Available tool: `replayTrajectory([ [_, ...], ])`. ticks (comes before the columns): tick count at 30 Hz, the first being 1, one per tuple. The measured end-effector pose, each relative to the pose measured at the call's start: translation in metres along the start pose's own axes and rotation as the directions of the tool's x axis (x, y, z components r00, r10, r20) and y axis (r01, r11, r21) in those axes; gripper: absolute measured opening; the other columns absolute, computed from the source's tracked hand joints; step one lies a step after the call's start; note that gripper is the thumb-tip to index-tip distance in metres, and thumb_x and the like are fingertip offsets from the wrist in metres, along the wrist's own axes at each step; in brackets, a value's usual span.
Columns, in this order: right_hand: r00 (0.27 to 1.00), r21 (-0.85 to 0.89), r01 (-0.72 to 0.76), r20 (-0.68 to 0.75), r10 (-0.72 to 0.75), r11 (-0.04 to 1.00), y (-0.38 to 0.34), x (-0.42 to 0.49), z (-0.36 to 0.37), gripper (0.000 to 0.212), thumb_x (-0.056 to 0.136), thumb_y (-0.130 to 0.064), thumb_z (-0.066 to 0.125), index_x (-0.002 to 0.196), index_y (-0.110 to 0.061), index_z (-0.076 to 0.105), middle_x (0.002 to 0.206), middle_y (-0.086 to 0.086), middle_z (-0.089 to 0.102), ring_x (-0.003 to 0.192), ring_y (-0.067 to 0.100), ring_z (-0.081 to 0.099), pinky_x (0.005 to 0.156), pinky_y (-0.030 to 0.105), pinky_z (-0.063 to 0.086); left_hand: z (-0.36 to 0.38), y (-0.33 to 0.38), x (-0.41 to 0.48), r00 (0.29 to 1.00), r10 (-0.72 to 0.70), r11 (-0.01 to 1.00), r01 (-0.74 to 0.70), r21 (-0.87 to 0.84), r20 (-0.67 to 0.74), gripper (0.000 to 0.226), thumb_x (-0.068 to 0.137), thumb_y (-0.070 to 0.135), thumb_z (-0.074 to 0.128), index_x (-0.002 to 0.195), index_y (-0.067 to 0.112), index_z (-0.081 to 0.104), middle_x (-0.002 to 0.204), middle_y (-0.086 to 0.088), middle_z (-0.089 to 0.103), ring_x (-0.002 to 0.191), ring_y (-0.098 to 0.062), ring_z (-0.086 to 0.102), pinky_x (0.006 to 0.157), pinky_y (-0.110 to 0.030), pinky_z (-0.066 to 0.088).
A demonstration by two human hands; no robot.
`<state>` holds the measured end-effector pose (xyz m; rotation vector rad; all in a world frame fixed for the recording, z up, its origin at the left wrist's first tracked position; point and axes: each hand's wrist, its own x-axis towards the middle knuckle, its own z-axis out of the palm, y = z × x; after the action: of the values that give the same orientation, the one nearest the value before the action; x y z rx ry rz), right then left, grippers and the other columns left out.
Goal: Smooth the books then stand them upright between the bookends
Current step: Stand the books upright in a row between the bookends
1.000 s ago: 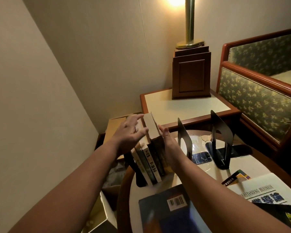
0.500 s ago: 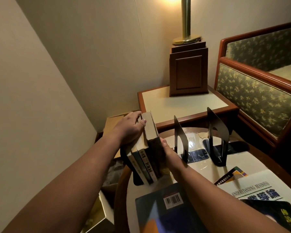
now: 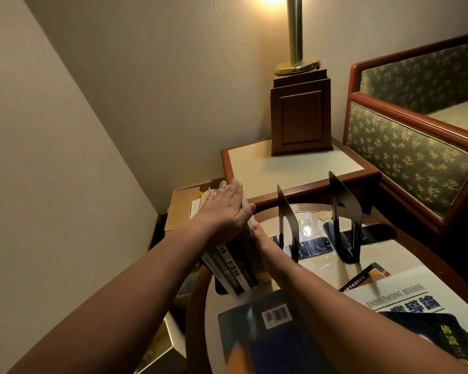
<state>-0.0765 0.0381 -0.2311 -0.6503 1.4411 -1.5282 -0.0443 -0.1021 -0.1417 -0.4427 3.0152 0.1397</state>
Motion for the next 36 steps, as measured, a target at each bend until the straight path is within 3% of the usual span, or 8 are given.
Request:
replayTrajectory([
  [4,1.000,-0.013,0.020,-0.004,-0.020,1.000,0.005,0.002,-0.002,0.058,0.103,-0.058,0.018,0.155,-0.033,0.011,0.146,0.006,0.043,0.130,0.023,0.044,0.097,0.036,0.044,0.000,0.007,-0.007,1.000,-0.002,1.000,0.002,0.004,0.030,0.072,0.103,0.056,0.016,0.158,0.018,-0.010,0.164,0.000,-0.018,0.150,-0.020,-0.020,0.118,-0.040,-0.013],
  [10,1.000,-0.021,0.021,-0.003,-0.021,1.000,0.004,0.002,-0.006,0.062,0.102,-0.055,0.024,0.156,-0.031,0.008,0.128,-0.007,0.043,0.102,0.000,0.046,0.074,0.023,0.043,-0.010,-0.017,-0.018,0.994,0.107,0.988,-0.103,-0.119,0.030,0.071,0.095,0.067,0.017,0.157,0.035,0.005,0.165,0.012,-0.006,0.151,-0.012,-0.011,0.119,-0.040,-0.008],
  [14,1.000,-0.098,0.003,-0.015,-0.004,0.995,0.003,0.005,-0.007,0.076,0.088,-0.072,0.032,0.152,-0.034,0.019,0.139,-0.002,0.043,0.117,0.014,0.047,0.076,0.026,0.044,-0.010,-0.037,-0.032,0.973,0.228,0.961,-0.229,-0.156,-0.019,0.090,0.076,0.082,0.025,0.155,0.041,0.010,0.159,0.023,-0.004,0.146,-0.002,-0.009,0.117,-0.040,-0.005],
  [17,0.999,-0.102,-0.039,-0.032,0.036,0.994,-0.003,0.002,-0.007,0.085,0.083,-0.075,0.032,0.154,-0.032,0.017,0.154,0.005,0.034,0.133,0.025,0.040,0.095,0.038,0.044,-0.004,-0.043,-0.033,0.957,0.283,0.951,-0.289,-0.112,-0.063,0.089,0.075,0.083,0.032,0.152,0.046,0.009,0.159,0.022,-0.004,0.148,-0.005,-0.007,0.116,-0.039,-0.002],
  [22,0.997,-0.182,-0.069,-0.030,0.064,0.981,-0.014,-0.004,-0.015,0.072,0.097,-0.063,0.030,0.155,-0.022,0.019,0.161,0.012,0.022,0.147,0.040,0.019,0.112,0.053,0.027,0.001,-0.044,-0.032,0.945,0.308,0.942,-0.319,-0.102,-0.109,0.080,0.072,0.092,0.025,0.144,0.059,0.012,0.161,0.022,-0.002,0.146,-0.001,-0.008,0.113,-0.036,-0.006],
  [28,0.997,-0.383,-0.062,0.024,0.077,0.922,-0.031,-0.037,-0.028,0.046,0.103,-0.045,0.036,0.146,-0.026,0.039,0.151,0.008,0.040,0.139,0.033,0.036,0.107,0.045,0.035,0.000,-0.041,-0.030,0.944,0.308,0.935,-0.323,-0.144,-0.119,0.093,0.064,0.095,0.029,0.145,0.053,0.017,0.161,0.019,0.001,0.143,-0.002,-0.007,0.111,-0.036,-0.005],
  [33,0.998,-0.561,-0.056,-0.020,0.055,0.826,-0.040,-0.084,-0.047,0.047,0.100,-0.045,0.042,0.136,-0.017,0.052,0.135,0.009,0.056,0.122,0.023,0.055,0.089,0.025,0.048,-0.013,-0.031,-0.040,0.960,0.275,0.952,-0.279,-0.127,-0.053,0.081,0.086,0.054,0.068,0.151,0.043,0.020,0.164,0.010,0.004,0.145,-0.005,-0.005,0.117,-0.037,0.004],
  [36,0.999,-0.682,-0.029,-0.042,0.000,0.731,-0.043,-0.118,-0.063,0.049,0.093,-0.054,0.047,0.130,-0.024,0.058,0.126,-0.005,0.062,0.114,0.008,0.057,0.094,0.026,0.049,-0.015,-0.025,-0.045,0.969,0.245,0.962,-0.248,-0.116,-0.039,0.083,0.090,0.040,0.070,0.155,0.038,0.017,0.165,0.008,0.005,0.151,-0.016,-0.002,0.120,-0.041,0.009],
])
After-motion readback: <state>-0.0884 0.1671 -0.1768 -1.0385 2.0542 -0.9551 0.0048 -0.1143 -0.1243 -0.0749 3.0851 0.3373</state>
